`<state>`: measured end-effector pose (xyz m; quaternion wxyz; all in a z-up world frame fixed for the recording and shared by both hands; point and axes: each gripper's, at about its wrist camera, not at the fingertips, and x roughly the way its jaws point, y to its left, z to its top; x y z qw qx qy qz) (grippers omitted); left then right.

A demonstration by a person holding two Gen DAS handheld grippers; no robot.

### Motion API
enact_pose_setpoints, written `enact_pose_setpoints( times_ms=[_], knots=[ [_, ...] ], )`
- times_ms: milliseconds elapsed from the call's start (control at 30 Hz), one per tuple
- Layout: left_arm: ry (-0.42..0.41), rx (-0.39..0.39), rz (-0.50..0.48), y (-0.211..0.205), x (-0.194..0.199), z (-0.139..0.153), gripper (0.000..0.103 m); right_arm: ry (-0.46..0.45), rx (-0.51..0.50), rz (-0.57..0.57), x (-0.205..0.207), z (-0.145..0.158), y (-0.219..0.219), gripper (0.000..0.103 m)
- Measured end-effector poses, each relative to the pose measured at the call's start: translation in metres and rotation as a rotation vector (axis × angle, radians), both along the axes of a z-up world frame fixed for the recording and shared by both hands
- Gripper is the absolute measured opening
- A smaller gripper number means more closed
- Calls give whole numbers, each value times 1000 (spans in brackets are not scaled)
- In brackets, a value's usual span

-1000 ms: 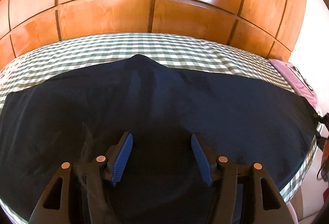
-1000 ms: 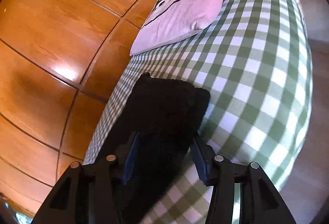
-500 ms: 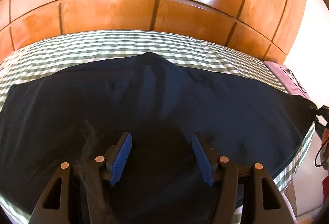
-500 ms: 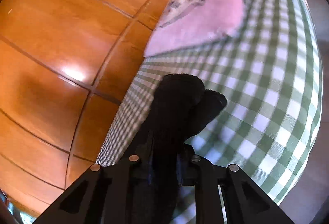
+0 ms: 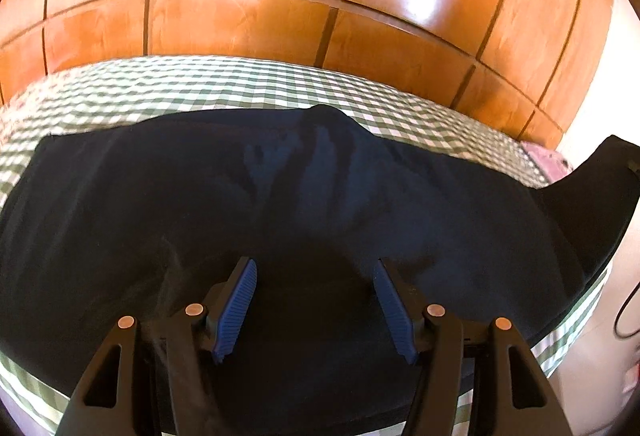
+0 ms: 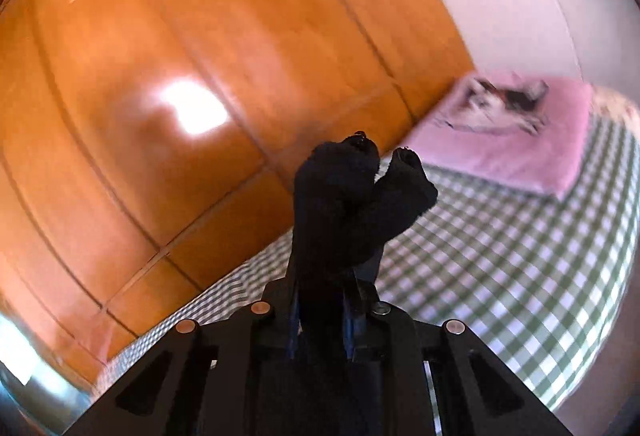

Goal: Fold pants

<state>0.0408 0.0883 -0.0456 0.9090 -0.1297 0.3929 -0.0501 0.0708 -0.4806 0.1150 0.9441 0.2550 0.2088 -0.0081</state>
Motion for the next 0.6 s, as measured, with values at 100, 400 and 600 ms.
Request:
enact_pose_setpoints(
  times_ms=[100,400,600],
  knots=[
    [13,-50,23,6,1,1,62,-34,-104,73,-2,15,37,17],
    [25,-88,66,14,2,4,62,-70,-266,294,-7,11,128,17],
    [30,-107,82,16,3,4,62,-28,-325,474,-3,-18,187,17]
  ],
)
